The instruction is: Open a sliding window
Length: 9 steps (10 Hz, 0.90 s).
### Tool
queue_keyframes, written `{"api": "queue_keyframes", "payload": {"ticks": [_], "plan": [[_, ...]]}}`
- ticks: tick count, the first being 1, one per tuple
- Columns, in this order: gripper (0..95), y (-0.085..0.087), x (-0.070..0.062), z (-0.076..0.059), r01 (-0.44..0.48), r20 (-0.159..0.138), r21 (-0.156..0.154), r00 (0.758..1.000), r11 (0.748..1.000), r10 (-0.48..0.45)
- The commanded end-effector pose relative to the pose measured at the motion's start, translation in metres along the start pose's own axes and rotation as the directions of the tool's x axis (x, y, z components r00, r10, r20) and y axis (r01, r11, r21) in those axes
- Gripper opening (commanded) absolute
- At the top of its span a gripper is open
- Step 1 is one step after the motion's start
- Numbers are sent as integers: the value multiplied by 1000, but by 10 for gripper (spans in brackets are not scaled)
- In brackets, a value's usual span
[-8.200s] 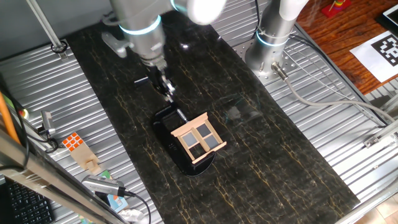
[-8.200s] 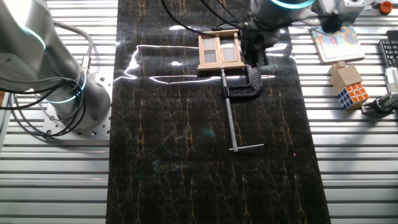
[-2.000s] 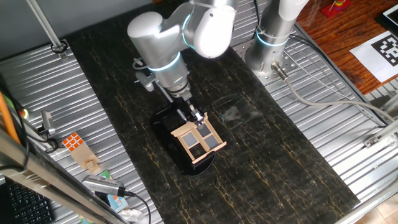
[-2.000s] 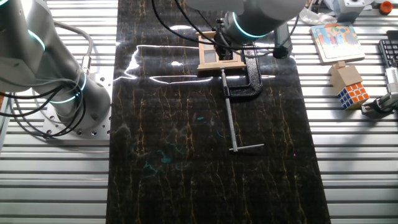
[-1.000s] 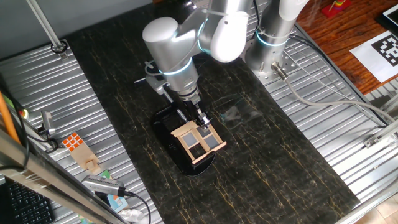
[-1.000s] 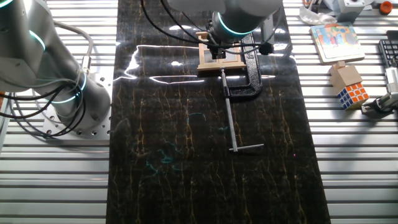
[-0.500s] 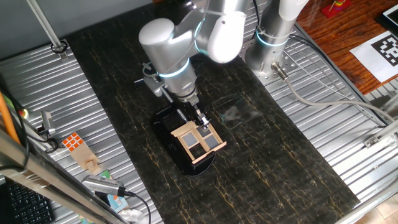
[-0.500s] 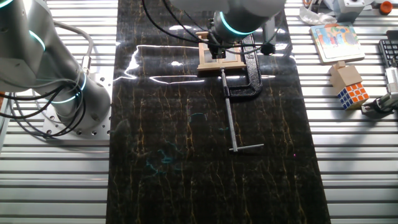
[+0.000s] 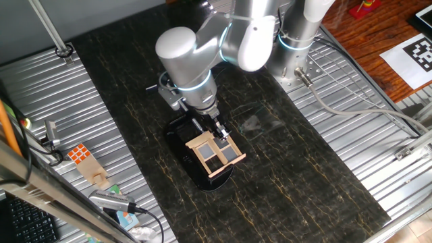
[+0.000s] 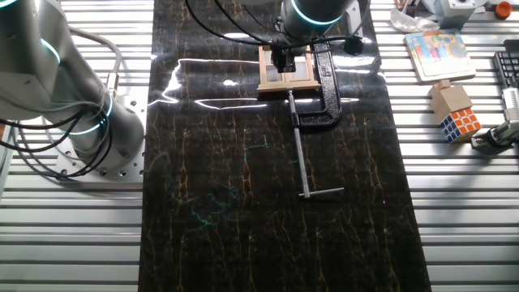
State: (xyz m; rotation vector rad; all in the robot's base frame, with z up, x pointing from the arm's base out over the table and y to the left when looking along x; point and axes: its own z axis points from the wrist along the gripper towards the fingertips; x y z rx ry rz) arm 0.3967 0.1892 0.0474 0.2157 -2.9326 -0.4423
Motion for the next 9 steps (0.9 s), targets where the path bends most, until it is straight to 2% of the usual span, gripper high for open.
{"api": "queue_keyframes", "payload": {"ticks": [1, 7, 9], "plan": [[0, 0, -1, 0, 3, -3, -7, 1000, 1000, -3], [0, 1, 0, 5, 5, -2, -4, 1000, 1000, -5], [0, 3, 1, 11, 6, 5, -2, 1000, 1000, -6]]}}
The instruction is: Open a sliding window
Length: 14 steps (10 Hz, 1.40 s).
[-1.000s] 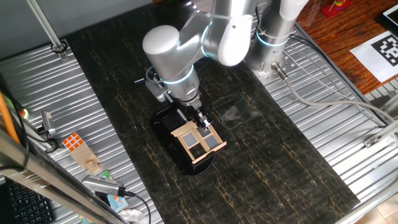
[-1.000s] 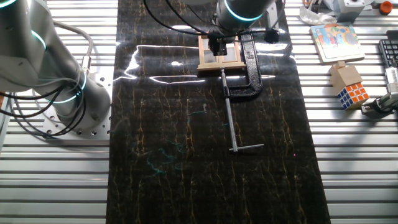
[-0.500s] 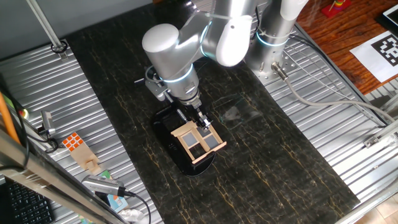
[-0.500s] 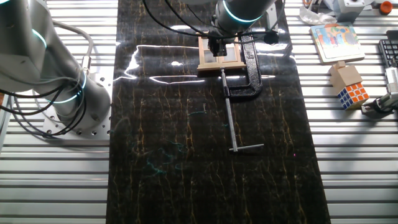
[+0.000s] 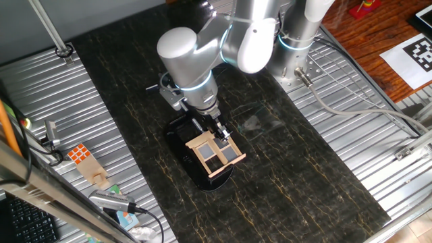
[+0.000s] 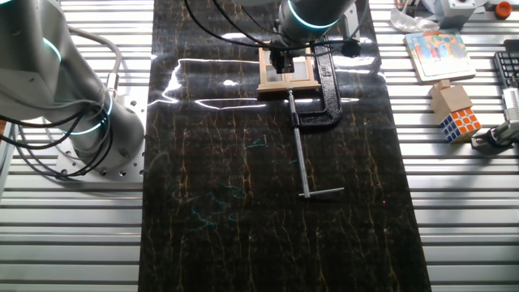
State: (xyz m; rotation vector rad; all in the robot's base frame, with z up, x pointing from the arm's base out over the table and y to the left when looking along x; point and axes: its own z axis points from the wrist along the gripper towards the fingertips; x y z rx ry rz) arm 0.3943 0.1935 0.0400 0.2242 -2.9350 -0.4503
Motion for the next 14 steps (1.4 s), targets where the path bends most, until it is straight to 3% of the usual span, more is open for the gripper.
{"api": "queue_keyframes", "payload": {"ticks": [1, 10, 12, 14], "plan": [[0, 1, 1, 5, 0, 5, 4, 1000, 1000, 0], [0, 5, 1, 17, 8, 27, 13, 1000, 1000, -8], [0, 5, 1, 17, 19, 27, 31, 999, 999, -20], [0, 5, 1, 17, 50, 25, 75, 998, 996, -52]]}}
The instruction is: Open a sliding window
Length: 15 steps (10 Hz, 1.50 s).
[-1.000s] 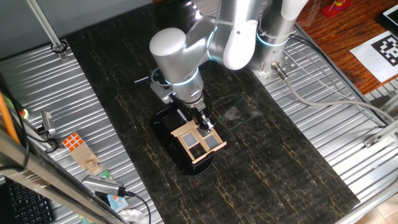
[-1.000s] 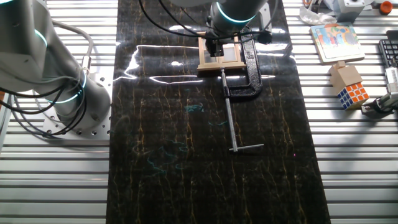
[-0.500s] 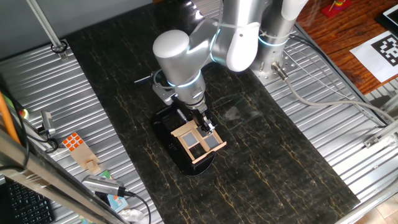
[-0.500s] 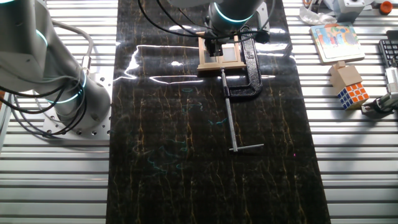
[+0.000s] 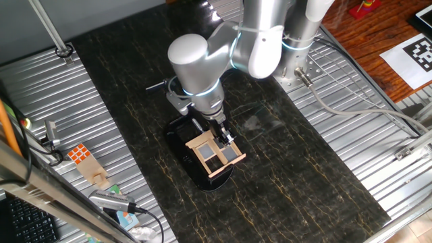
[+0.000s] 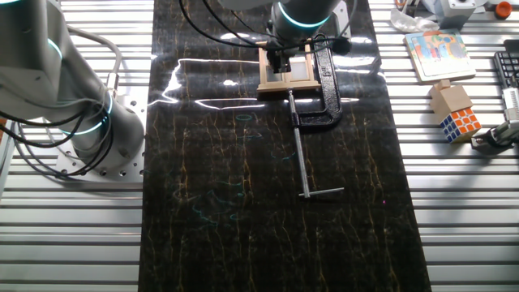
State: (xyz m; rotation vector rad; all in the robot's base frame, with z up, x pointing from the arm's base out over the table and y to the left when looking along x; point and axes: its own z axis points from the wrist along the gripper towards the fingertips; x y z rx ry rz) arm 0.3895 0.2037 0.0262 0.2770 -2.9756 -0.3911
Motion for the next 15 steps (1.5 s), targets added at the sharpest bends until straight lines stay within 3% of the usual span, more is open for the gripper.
{"api": "queue_keyframes", "payload": {"ticks": [1, 5, 7, 9, 15], "plan": [[0, -1, 0, 1, 19, -1, 27, 1000, 999, -19], [0, -1, 0, 0, 45, -8, 66, 999, 997, -45], [0, -1, 0, 0, 87, -17, 120, 996, 989, -86], [0, -1, 0, 0, 94, -19, 137, 996, 986, -92], [0, -3, 2, -3, 108, -15, 134, 994, 985, -107]]}}
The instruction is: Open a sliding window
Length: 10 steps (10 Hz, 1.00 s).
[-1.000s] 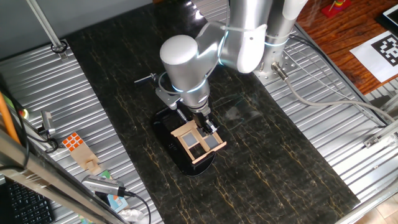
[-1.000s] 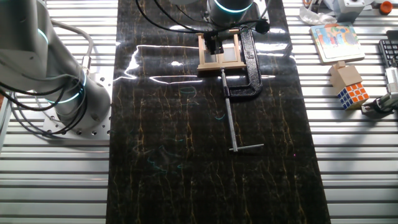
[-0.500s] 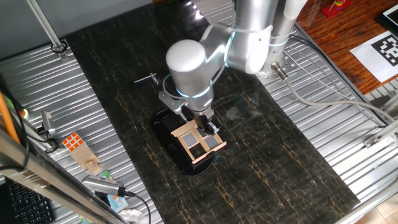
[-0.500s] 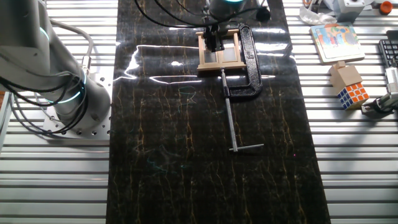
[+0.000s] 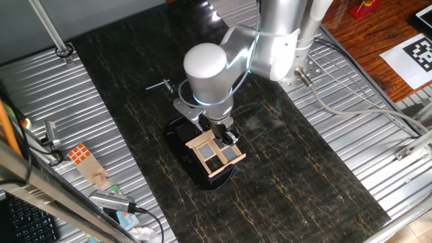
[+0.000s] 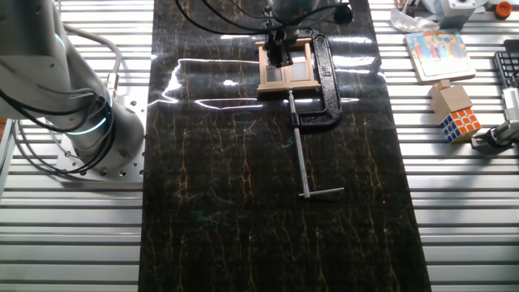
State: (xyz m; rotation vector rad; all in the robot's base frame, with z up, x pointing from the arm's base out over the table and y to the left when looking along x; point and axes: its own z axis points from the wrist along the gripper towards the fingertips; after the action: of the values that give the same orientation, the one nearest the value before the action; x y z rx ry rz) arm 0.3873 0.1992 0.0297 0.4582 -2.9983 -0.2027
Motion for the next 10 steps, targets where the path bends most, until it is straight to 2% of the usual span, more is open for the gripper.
{"api": "queue_keyframes", "payload": {"ticks": [1, 3, 4, 5, 6, 10], "plan": [[0, 0, -1, 1, -11, -18, 7, 1000, 1000, 12], [0, 0, -1, 1, -17, -9, 12, 1000, 1000, 17], [0, 0, -1, 1, -5, 13, 18, 1000, 1000, 5], [0, 0, -1, 1, 0, 15, 21, 1000, 1000, 0], [0, 0, -1, 1, 2, 3, 29, 1000, 1000, -2], [0, 0, -1, 1, 15, -7, 42, 1000, 999, -15]]}}
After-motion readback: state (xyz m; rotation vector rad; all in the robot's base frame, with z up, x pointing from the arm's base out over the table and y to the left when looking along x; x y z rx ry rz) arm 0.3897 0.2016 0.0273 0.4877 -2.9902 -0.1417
